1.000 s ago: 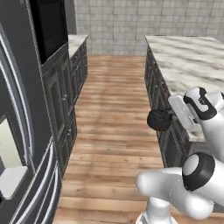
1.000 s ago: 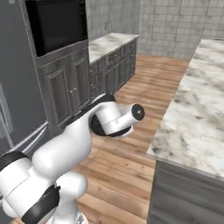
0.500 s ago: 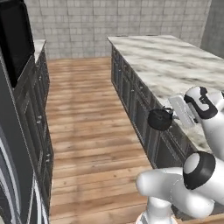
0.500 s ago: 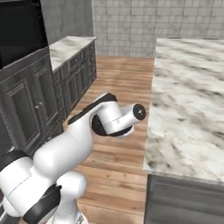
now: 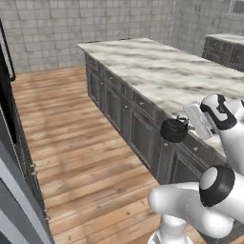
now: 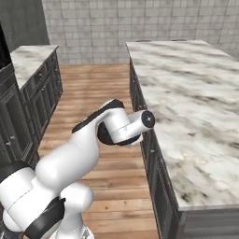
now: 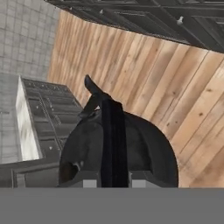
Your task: The kettle is done boiling. Turn off the stove, then wait for 300 timesteps before moving the kettle to the dining table.
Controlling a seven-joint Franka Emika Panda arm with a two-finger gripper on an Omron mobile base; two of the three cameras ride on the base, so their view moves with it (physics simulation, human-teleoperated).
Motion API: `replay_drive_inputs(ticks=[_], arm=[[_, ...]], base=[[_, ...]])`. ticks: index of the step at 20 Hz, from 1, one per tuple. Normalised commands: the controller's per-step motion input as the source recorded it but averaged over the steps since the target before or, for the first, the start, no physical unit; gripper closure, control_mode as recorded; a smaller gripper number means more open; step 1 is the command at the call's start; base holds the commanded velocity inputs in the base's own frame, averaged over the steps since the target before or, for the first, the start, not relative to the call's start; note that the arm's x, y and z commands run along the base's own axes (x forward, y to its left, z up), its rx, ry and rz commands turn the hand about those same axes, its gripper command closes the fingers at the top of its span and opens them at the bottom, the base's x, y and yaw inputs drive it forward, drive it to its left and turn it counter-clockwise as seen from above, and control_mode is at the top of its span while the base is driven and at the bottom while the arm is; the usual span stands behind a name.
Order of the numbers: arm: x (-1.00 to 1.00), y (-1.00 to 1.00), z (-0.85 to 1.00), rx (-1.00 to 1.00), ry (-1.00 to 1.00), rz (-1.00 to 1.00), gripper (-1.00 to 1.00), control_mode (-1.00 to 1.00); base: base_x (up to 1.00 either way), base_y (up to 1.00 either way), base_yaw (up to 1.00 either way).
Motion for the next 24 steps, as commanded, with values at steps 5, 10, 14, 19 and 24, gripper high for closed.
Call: replay_drive_inputs(ticks=[5,10,14,19,24], arm=[[0.00,0.00,0.00,0.00,0.00,0.00,1.00,1.00],[0.00,0.00,0.00,0.00,0.00,0.00,1.00,1.00],[0.00,0.00,0.00,0.00,0.00,0.00,1.00,1.00],[0.00,0.00,0.00,0.00,0.00,0.00,1.00,1.00],[0.00,0.00,0.00,0.00,0.00,0.00,1.00,1.00]], base=[[0.75,0.71,-0.45],[0.77,0.72,-0.45],[0.77,0.75,-0.44],[0.52,0.21,-0.24],[0.63,0.00,-0.11]])
